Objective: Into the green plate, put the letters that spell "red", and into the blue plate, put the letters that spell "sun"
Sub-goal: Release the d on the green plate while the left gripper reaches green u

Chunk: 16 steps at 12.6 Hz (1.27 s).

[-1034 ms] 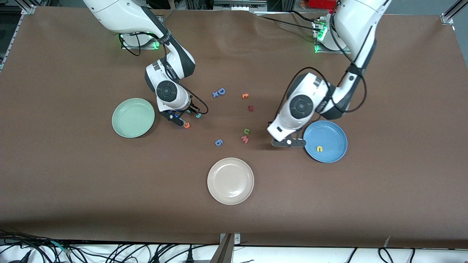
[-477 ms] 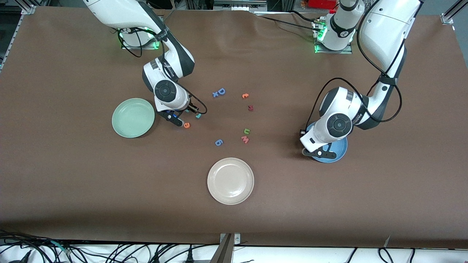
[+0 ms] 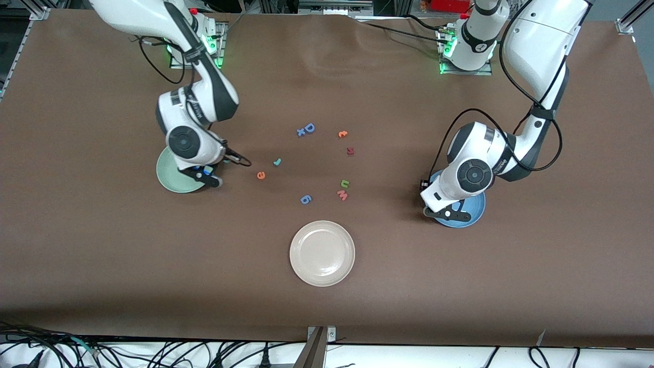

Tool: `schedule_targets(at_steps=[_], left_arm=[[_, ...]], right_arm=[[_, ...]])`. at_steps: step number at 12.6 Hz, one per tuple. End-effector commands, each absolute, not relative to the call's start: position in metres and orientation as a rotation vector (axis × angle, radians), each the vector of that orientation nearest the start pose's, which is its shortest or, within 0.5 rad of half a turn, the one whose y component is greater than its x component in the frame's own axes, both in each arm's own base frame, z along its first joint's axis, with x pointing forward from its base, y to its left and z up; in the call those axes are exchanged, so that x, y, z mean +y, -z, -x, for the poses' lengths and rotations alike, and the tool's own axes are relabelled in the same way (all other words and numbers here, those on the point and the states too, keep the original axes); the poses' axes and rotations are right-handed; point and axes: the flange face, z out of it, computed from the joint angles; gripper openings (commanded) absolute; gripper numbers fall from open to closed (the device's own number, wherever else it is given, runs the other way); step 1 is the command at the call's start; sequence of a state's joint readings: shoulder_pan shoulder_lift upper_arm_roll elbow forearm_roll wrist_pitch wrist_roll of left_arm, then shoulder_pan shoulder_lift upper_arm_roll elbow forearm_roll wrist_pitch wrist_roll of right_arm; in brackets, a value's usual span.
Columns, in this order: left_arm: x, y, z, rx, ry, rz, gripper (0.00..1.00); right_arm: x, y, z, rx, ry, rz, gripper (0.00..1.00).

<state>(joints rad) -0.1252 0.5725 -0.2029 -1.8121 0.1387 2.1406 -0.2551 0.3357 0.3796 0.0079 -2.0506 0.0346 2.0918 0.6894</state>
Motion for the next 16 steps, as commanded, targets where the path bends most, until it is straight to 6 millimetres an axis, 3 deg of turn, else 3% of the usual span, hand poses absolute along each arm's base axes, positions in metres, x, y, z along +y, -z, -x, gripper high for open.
schedule_targets(at_steps=[1,3,6,9,10,12,14,16], left_arm=[[-0.222,-0.226,-0.587,0.294,-0.315,3.052,1.00],[-0.258,-0.237,-0.581,0.352,-0.275,3.077,1.00],[-0.335,-0.252,-0.571,0.393,-0.196,3.100,1.00],[-0.397,-0.249,-0.561,0.516,-0.155,3.116,1.00],[-0.412,-0.247,-0.561,0.544,-0.130,3.127,1.00],[-0.426,-0.241,-0.561,0.563,-0.057,3.161,1.00],[-0.447,-0.239,-0.553,0.542,0.055,3.212,1.00],[-0.448,-0.231,-0.552,0.545,0.054,3.205,1.00]], right_arm=[[0.145,-0.228,-0.526,0.462,-0.568,3.197,0.28],[0.124,-0.222,-0.527,0.437,-0.605,3.196,0.29],[0.103,-0.214,-0.529,0.395,-0.642,3.195,0.33],[0.103,-0.214,-0.529,0.400,-0.642,3.192,0.64],[0.104,-0.216,-0.531,0.408,-0.635,3.191,0.64],[0.123,-0.229,-0.536,0.451,-0.587,3.179,0.64],[0.172,-0.242,-0.539,0.489,-0.518,3.159,0.64],[0.202,-0.251,-0.545,0.511,-0.449,3.143,0.64]])
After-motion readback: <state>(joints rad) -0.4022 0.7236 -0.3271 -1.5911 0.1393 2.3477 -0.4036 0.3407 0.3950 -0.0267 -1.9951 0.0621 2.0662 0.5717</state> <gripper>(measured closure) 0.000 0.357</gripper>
